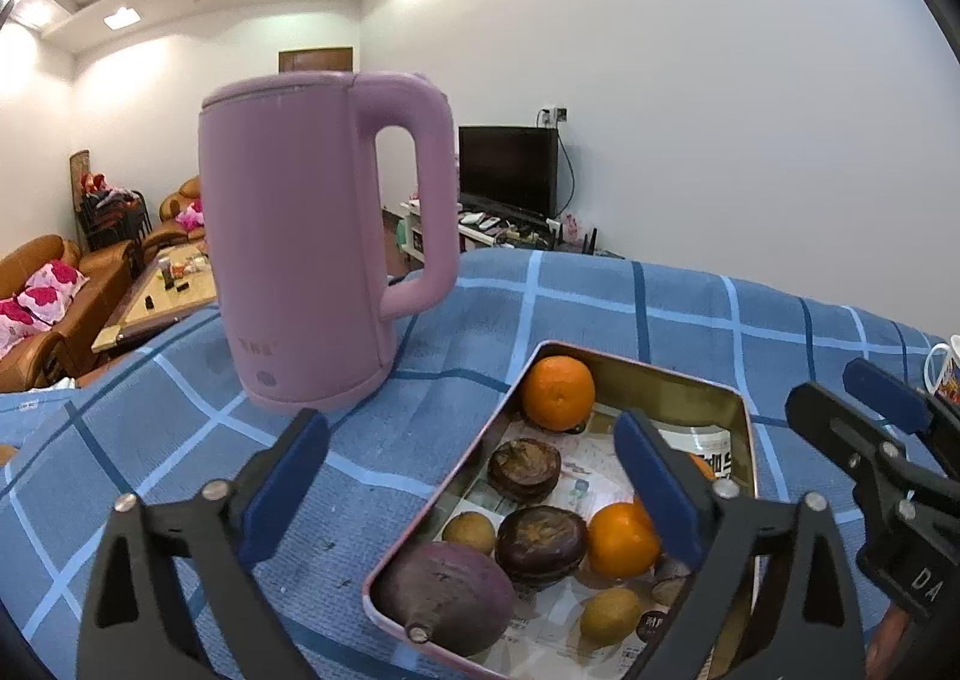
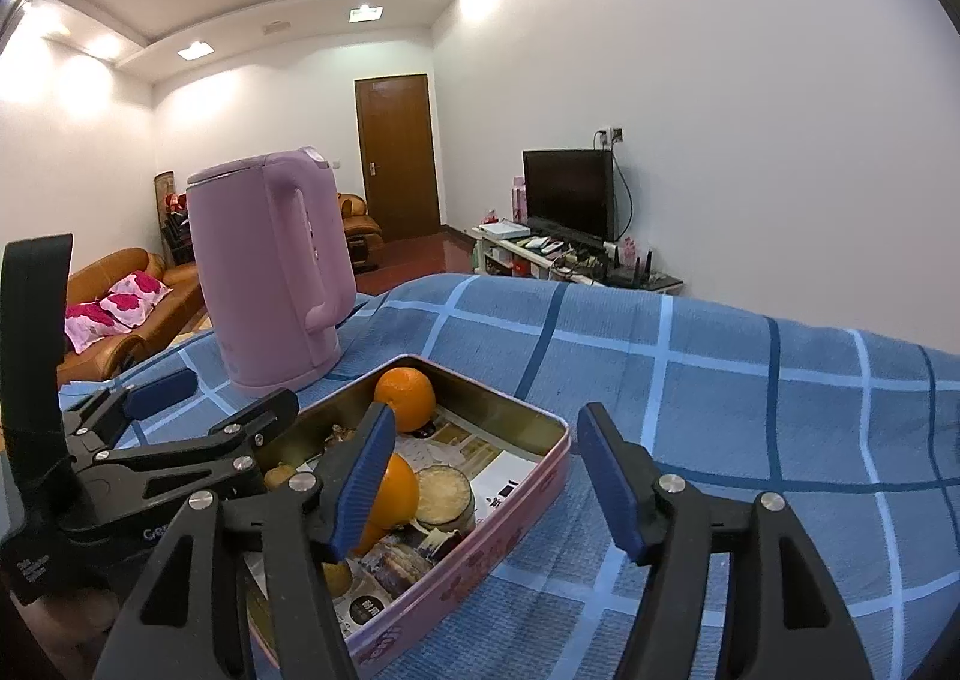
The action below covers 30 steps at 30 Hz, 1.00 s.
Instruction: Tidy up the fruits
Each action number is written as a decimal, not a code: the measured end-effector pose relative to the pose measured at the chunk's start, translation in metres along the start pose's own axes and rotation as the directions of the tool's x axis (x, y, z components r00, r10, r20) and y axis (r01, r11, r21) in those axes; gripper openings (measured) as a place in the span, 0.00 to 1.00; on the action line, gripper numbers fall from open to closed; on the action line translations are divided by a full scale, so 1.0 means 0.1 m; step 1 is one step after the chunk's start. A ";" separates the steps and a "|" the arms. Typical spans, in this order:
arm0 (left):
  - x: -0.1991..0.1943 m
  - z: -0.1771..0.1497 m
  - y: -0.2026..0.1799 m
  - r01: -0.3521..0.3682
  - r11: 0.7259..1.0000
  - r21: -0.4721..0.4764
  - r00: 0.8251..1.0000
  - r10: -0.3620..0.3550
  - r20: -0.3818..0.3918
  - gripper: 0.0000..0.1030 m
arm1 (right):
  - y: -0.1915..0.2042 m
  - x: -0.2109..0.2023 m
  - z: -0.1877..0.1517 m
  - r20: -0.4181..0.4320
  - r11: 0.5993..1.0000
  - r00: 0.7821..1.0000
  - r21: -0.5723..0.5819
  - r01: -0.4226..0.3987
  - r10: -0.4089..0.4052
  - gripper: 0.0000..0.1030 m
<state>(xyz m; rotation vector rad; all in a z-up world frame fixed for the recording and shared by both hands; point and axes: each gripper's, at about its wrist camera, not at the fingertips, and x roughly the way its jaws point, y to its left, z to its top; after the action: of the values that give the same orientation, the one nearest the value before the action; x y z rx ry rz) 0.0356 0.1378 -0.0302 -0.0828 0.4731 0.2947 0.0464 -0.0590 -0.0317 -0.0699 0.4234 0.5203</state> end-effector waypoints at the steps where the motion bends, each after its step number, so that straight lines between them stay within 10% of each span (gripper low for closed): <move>1: -0.01 0.00 -0.01 -0.004 1.000 0.007 1.000 0.004 0.006 0.97 | -0.02 -0.01 0.00 0.002 1.000 1.000 0.004 0.001 -0.001 0.63; 30: -0.08 0.00 -0.07 -0.037 0.998 0.050 0.999 0.036 0.025 0.99 | -0.11 -0.05 -0.01 0.022 0.999 0.999 0.034 0.027 -0.028 0.64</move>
<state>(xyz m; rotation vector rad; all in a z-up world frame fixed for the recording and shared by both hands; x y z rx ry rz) 0.0315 0.1288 -0.0262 -0.0219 0.4582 0.3190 0.0478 -0.0708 -0.0308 -0.0377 0.4082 0.4866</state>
